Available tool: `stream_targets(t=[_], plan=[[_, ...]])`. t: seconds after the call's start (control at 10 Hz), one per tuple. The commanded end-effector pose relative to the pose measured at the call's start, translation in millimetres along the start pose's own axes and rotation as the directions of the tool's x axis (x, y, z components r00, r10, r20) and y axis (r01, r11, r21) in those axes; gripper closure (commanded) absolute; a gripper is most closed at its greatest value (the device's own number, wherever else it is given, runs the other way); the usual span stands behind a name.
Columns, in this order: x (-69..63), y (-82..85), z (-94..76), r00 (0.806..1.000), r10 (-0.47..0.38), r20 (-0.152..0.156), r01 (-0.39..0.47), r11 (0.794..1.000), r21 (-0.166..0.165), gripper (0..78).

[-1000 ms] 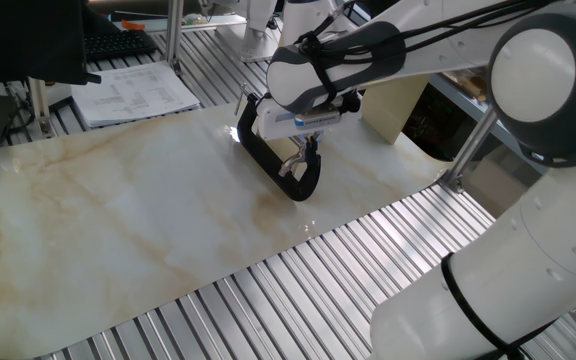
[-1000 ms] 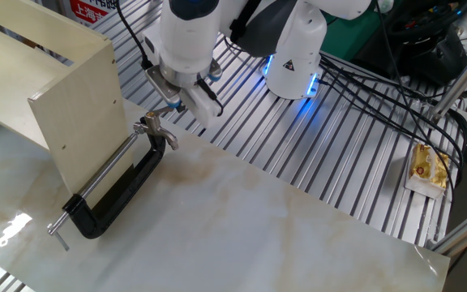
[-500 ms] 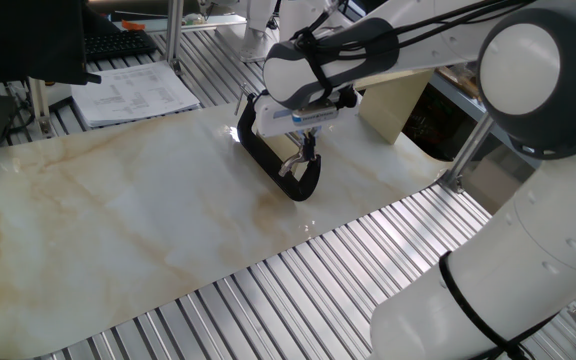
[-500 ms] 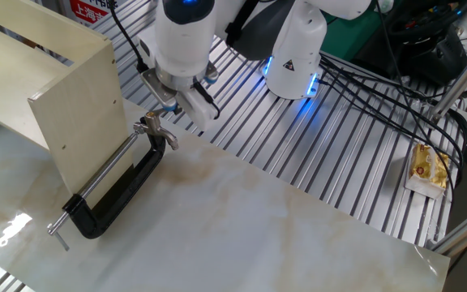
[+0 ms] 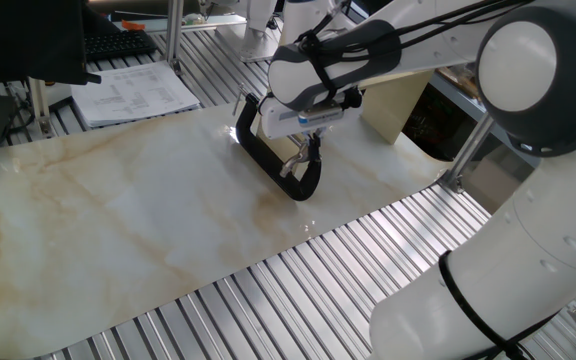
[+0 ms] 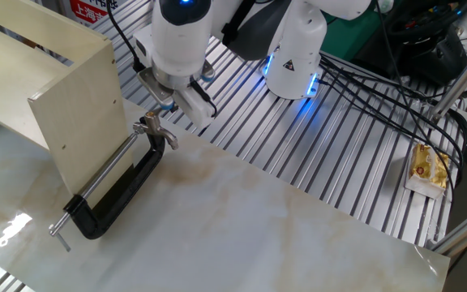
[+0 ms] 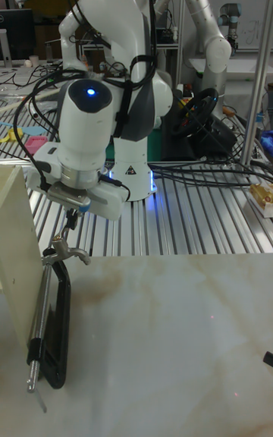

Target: Turn on the water tap

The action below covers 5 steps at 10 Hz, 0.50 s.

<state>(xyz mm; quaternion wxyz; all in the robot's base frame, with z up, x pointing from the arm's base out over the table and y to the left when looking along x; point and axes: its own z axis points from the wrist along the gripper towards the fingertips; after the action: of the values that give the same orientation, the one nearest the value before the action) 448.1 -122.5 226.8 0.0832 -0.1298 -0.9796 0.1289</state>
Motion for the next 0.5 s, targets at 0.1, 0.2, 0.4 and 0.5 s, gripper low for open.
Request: stream_targets(t=[0.1,0.2,0.4,0.5], plan=[[-0.4,-0.8,-0.6,1.000,0.000,0.002,0.000,1.000,0.002,77.6],[-0.4,-0.8,-0.6,1.000,-0.002,0.002,0.002,1.000,0.002,77.6],[-0.5,-1.4,-0.3,1.000,-0.009,0.004,0.009,1.000,0.013,77.6],[-0.6,-2.4,0.3,1.000,-0.014,0.005,0.014,1.000,0.015,77.6]])
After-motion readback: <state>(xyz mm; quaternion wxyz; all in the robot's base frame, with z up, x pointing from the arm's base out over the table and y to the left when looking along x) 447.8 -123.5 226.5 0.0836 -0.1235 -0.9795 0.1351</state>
